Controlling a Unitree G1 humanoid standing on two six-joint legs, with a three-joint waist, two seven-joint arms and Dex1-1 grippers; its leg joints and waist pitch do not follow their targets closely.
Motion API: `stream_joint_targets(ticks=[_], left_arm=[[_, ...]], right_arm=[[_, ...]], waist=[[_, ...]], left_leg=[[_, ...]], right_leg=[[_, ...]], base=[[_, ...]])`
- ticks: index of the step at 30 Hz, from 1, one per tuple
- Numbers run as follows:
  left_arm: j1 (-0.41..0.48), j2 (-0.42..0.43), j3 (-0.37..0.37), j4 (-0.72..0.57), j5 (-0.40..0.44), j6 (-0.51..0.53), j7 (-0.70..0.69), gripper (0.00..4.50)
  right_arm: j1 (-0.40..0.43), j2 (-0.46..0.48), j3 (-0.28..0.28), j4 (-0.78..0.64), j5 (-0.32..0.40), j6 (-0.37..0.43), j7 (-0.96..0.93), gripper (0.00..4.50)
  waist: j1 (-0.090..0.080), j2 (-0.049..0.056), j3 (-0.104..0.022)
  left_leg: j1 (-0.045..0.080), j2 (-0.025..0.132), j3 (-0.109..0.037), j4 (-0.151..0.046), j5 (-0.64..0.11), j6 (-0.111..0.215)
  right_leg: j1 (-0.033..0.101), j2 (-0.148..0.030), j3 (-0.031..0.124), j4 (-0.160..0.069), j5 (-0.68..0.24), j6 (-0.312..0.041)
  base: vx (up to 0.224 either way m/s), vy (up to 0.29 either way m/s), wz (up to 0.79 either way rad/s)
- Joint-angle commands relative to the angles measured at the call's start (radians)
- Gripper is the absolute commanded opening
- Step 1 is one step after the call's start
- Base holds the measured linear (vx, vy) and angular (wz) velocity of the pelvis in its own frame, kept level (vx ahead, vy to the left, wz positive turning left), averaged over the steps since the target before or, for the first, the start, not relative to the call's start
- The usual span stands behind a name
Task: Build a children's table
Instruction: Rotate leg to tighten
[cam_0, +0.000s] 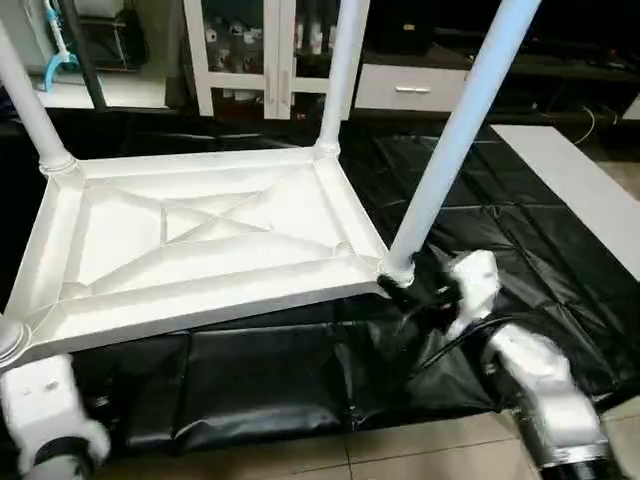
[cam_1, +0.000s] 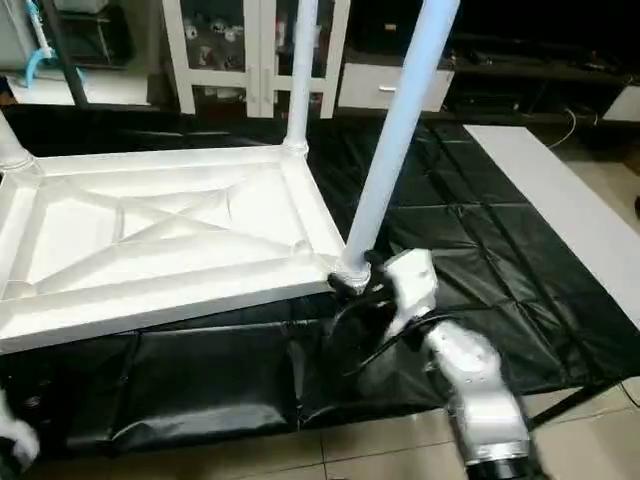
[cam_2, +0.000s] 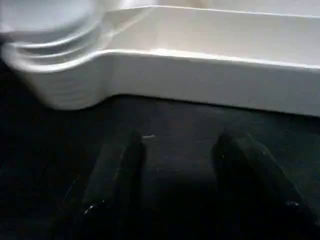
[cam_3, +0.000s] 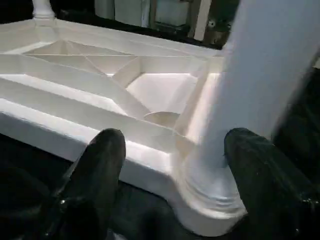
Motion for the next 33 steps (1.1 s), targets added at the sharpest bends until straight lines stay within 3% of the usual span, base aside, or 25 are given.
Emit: stream_joint_targets(ticks=[1, 2, 3, 6, 9, 10, 13, 14, 16, 20, 22, 24, 25, 26, 27, 28, 29, 30, 31, 32, 33], left_arm=[[-0.014, 0.014, 0.044, 0.019, -0.010, 0.003, 0.017, 2.83], [-0.020, 0.024, 0.048, 0.028, -0.010, 0.000, 0.015, 2.83], [-0.076, 0.097, 0.067, 0.108, -0.014, -0.048, -0.009, 2.83], [-0.171, 0.190, 0.098, 0.223, -0.017, -0.084, -0.025, 2.83], [-0.223, 0.252, 0.101, 0.276, -0.014, -0.056, -0.052, 2.83], [-0.264, 0.297, 0.098, 0.315, -0.014, -0.039, -0.083, 2.83], [-0.334, 0.343, 0.096, 0.418, -0.019, -0.061, -0.115, 2.83], [-0.334, 0.343, 0.096, 0.418, -0.019, -0.061, -0.115, 2.83], [-0.363, 0.365, 0.085, 0.466, -0.018, -0.091, -0.135, 2.83], [-0.451, 0.398, 0.029, 0.594, -0.035, -0.214, -0.202, 2.83], [-0.477, 0.407, -0.015, 0.628, -0.014, -0.253, -0.227, 2.83], [-0.463, 0.390, -0.038, 0.596, -0.015, -0.260, -0.238, 2.83], [-0.444, 0.371, -0.043, 0.561, -0.024, -0.252, -0.234, 2.83], [-0.433, 0.362, -0.045, 0.542, -0.029, -0.248, -0.234, 2.83], [-0.325, 0.265, -0.060, 0.377, -0.086, -0.233, -0.225, 2.83], [-0.323, 0.264, -0.060, 0.374, -0.087, -0.234, -0.225, 2.83], [-0.292, 0.232, -0.068, 0.325, -0.113, -0.236, -0.228, 2.83], [-0.236, 0.187, -0.105, 0.237, -0.157, -0.238, -0.238, 2.83], [-0.214, 0.174, -0.151, 0.207, -0.143, -0.258, -0.231, 2.83], [-0.210, 0.173, -0.171, 0.199, -0.135, -0.257, -0.228, 2.83], [-0.228, 0.163, -0.246, 0.205, -0.123, -0.278, -0.231, 2.83]], right_arm=[[0.005, 0.004, 0.010, -0.003, -0.002, -0.004, -0.002, 3.40], [0.006, 0.007, 0.010, -0.006, 0.001, -0.001, -0.001, 3.40], [0.019, 0.011, 0.021, -0.025, 0.013, 0.006, 0.017, 3.40], [0.047, -0.001, 0.047, -0.035, 0.002, -0.008, 0.058, 3.40], [0.062, -0.008, 0.054, -0.029, -0.010, -0.021, 0.070, 3.40], [0.071, -0.010, 0.042, -0.019, -0.013, -0.030, 0.059, 3.40], [0.082, -0.013, 0.033, -0.023, -0.014, -0.043, 0.040, 3.40], [0.082, -0.013, 0.033, -0.023, -0.014, -0.043, 0.040, 3.40], [0.088, -0.014, 0.030, -0.028, -0.014, -0.047, 0.034, 3.40], [0.104, -0.008, 0.024, -0.034, -0.017, -0.057, 0.025, 3.40], [0.102, -0.004, 0.023, -0.029, -0.021, -0.066, 0.019, 3.40], [0.103, 0.013, 0.008, -0.035, -0.006, -0.052, -0.003, 3.40], [0.104, 0.017, 0.005, -0.040, -0.003, -0.031, -0.021, 3.40], [0.106, 0.019, 0.003, -0.044, 0.000, -0.024, -0.027, 3.40], [0.130, 0.039, -0.002, -0.085, 0.016, 0.052, -0.077, 3.40], [0.130, 0.039, -0.002, -0.086, 0.016, 0.053, -0.078, 3.40], [0.141, 0.048, -0.004, -0.103, 0.023, 0.074, -0.095, 3.40], [0.169, 0.081, -0.018, -0.156, 0.048, 0.118, -0.145, 3.40], [0.186, 0.097, -0.022, -0.181, 0.056, 0.135, -0.169, 3.40], [0.193, 0.103, -0.022, -0.189, 0.057, 0.138, -0.178, 3.40], [0.213, 0.126, -0.019, -0.200, 0.045, 0.118, -0.206, 3.40]], waist=[[0.007, 0.013, -0.025], [0.011, 0.015, -0.027], [0.012, 0.017, -0.024], [0.033, 0.027, -0.024], [0.040, 0.046, -0.024], [0.041, 0.055, -0.026], [0.039, 0.051, -0.026], [0.040, 0.058, -0.027], [0.039, 0.051, -0.025], [0.044, 0.054, -0.025], [0.051, 0.067, -0.023], [0.047, 0.080, -0.021], [0.044, 0.072, -0.021], [0.044, 0.071, -0.021], [0.040, 0.075, -0.019], [0.038, 0.074, -0.020], [0.038, 0.074, -0.017], [0.039, 0.070, -0.022], [0.037, 0.060, -0.019], [0.038, 0.066, -0.017], [0.036, 0.045, -0.019]], left_leg=[[0.006, 0.005, -0.001, -0.082, -0.508, 0.005], [0.016, 0.005, -0.001, -0.078, -0.515, 0.005], [0.012, 0.005, -0.003, -0.081, -0.516, 0.007], [0.031, 0.000, -0.001, -0.078, -0.538, 0.008], [0.020, 0.007, -0.011, -0.093, -0.530, -0.017], [0.022, 0.009, -0.013, -0.095, -0.532, -0.029], [0.025, 0.004, -0.011, -0.092, -0.557, -0.032], [0.030, 0.004, -0.011, -0.091, -0.561, -0.032], [0.027, 0.003, -0.010, -0.090, -0.559, -0.028], [0.032, 0.004, -0.009, -0.090, -0.562, -0.023], [0.046, 0.005, -0.008, -0.088, -0.593, -0.030], [0.042, 0.008, -0.013, -0.093, -0.620, -0.038], [0.040, 0.010, -0.014, -0.095, -0.621, -0.041], [0.037, 0.010, -0.014, -0.096, -0.617, -0.040], [0.017, 0.017, -0.018, -0.106, -0.577, -0.043], [0.012, 0.016, -0.018, -0.107, -0.563, -0.044], [0.011, 0.015, -0.015, -0.107, -0.575, -0.043], [0.023, 0.012, -0.011, -0.097, -0.585, -0.038], [0.017, 0.012, -0.009, -0.097, -0.576, -0.030], [0.016, 0.011, -0.011, -0.098, -0.580, -0.031], [0.021, 0.008, -0.011, -0.092, -0.586, -0.029]], right_leg=[[0.016, -0.019, 0.010, -0.099, -0.507, -0.035], [0.009, -0.019, 0.012, -0.101, -0.503, -0.036], [0.012, -0.016, 0.011, -0.098, -0.492, -0.037], [-0.002, -0.010, 0.013, -0.105, -0.501, -0.027], [0.018, -0.018, 0.014, -0.086, -0.440, -0.053], [0.018, -0.019, 0.016, -0.082, -0.404, -0.069], [0.018, -0.019, 0.014, -0.083, -0.403, -0.083], [0.015, -0.019, 0.015, -0.083, -0.406, -0.085], [0.017, -0.023, 0.015, -0.086, -0.432, -0.087], [0.013, -0.026, 0.016, -0.094, -0.469, -0.085], [0.003, -0.026, 0.016, -0.098, -0.485, -0.089], [0.010, -0.027, 0.012, -0.096, -0.489, -0.094], [0.013, -0.028, 0.010, -0.095, -0.485, -0.099], [0.017, -0.029, 0.010, -0.095, -0.481, -0.102], [0.035, -0.035, 0.014, -0.083, -0.426, -0.121], [0.041, -0.034, 0.013, -0.080, -0.419, -0.123], [0.036, -0.034, 0.012, -0.083, -0.437, -0.119], [0.026, -0.036, 0.015, -0.091, -0.478, -0.107], [0.022, -0.036, 0.018, -0.098, -0.505, -0.095], [0.023, -0.036, 0.017, -0.098, -0.525, -0.083], [0.014, -0.033, 0.014, -0.105, -0.583, -0.040]], base=[[0.000, 0.000, 0.00], [0.000, 0.000, 0.00], [0.000, 0.000, 0.00], [0.000, 0.000, 0.00], [0.000, 0.000, 0.00], [0.000, 0.000, 0.00], [0.000, 0.000, 0.00], [0.000, 0.000, 0.00], [0.000, 0.000, 0.00], [0.000, 0.000, 0.00], [0.000, 0.000, 0.00], [0.000, 0.000, 0.00], [0.000, 0.000, 0.00], [0.000, 0.000, 0.00], [0.000, 0.000, 0.00], [0.000, 0.000, 0.00], [0.000, 0.000, 0.00], [0.000, 0.000, 0.00], [0.000, 0.000, 0.00], [0.000, 0.000, 0.00], [0.000, 0.000, 0.00]])
